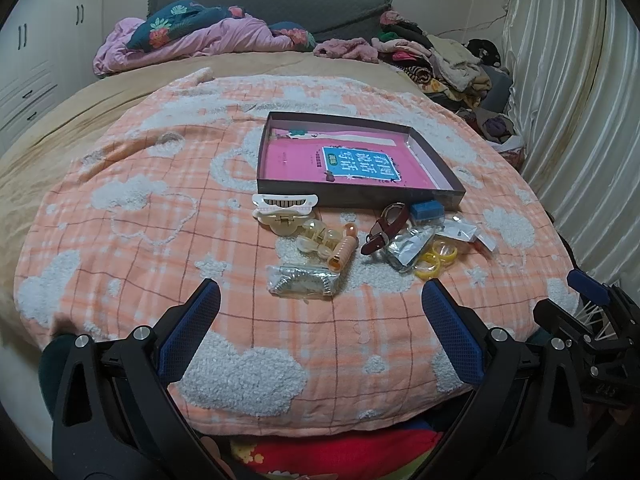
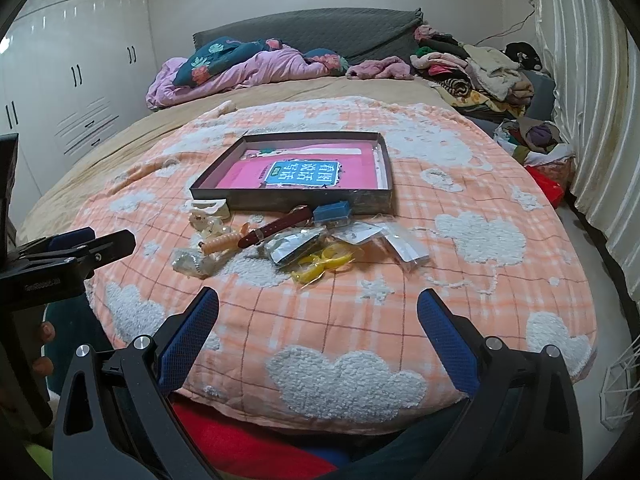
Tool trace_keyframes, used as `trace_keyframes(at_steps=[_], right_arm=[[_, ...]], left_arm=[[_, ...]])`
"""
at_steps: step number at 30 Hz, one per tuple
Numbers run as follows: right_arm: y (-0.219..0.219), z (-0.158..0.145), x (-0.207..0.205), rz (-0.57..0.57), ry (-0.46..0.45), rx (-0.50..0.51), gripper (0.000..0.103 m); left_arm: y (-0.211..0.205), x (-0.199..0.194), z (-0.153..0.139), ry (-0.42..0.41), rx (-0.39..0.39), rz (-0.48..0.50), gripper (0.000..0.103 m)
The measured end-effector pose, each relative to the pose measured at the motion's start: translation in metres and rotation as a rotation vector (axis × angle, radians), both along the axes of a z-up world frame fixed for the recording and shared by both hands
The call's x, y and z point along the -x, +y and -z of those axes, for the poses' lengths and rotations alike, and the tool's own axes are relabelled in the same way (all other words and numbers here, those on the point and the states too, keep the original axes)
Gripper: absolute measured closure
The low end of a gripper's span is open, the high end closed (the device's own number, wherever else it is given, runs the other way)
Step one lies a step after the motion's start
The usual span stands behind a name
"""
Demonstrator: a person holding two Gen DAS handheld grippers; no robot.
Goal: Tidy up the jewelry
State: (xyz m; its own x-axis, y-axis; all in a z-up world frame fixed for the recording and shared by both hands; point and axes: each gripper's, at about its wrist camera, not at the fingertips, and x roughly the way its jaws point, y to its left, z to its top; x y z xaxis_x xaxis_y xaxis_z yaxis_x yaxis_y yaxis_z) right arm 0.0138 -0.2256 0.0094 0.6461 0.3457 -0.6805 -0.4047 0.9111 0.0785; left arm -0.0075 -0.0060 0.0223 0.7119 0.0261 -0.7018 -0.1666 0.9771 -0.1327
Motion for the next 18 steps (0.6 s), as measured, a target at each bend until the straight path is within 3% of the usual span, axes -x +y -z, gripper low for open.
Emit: trace_keyframes(at_steps=[7, 18], right_arm=[[-0.001, 0.004, -0.010, -0.016, 0.005, -0.005, 0.004], [-0.005, 0.016, -0.050, -0.007, 0.039, 0.003, 0.004]], left_arm=[[0.005, -0.002, 0.001, 0.004, -0.002, -0.020, 0.009], [0.052, -0.022, 0.016, 0.041, 0.002, -0.109, 0.009]])
